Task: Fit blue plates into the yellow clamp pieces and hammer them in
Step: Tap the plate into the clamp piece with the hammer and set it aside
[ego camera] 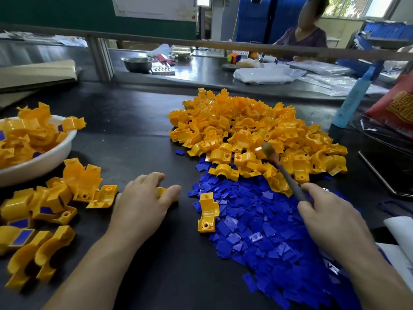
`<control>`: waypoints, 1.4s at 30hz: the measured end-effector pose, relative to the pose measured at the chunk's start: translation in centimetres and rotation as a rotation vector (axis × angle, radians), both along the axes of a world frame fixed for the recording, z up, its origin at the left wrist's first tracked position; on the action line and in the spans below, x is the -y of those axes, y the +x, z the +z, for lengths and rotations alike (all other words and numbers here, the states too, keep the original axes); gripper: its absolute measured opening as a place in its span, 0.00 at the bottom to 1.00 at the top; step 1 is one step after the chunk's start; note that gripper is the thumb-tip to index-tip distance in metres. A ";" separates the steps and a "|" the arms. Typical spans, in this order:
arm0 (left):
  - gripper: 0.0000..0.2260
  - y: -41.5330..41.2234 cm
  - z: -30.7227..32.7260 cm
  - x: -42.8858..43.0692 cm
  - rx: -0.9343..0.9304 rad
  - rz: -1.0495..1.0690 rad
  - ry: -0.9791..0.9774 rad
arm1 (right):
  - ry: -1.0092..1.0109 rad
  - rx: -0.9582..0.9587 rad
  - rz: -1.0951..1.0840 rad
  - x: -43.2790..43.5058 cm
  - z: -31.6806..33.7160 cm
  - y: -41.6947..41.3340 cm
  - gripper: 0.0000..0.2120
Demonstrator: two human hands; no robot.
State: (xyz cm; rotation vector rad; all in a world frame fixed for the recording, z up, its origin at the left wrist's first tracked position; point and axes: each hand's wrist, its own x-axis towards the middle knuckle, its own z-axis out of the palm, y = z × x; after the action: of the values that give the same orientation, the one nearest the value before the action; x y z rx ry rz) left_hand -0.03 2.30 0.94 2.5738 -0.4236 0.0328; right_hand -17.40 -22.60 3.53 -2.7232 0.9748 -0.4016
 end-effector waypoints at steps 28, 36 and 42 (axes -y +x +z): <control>0.17 0.6 -1.1 0.0 0.079 0.041 0.040 | 0.188 0.035 0.576 -8.1 1.7 1.1 0.12; 0.17 0.7 -1.0 0.0 0.083 0.030 0.047 | 0.115 -0.008 0.571 -9.5 0.6 2.5 0.13; 0.17 0.6 -1.0 0.0 0.062 0.046 0.025 | 0.150 0.083 0.462 -7.5 0.8 1.5 0.10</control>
State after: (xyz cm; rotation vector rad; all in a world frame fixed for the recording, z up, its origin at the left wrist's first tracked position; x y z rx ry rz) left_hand 0.57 2.34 -0.07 2.6122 -0.3905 0.1247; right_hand -15.92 -15.08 4.29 -2.6564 0.3189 -0.3342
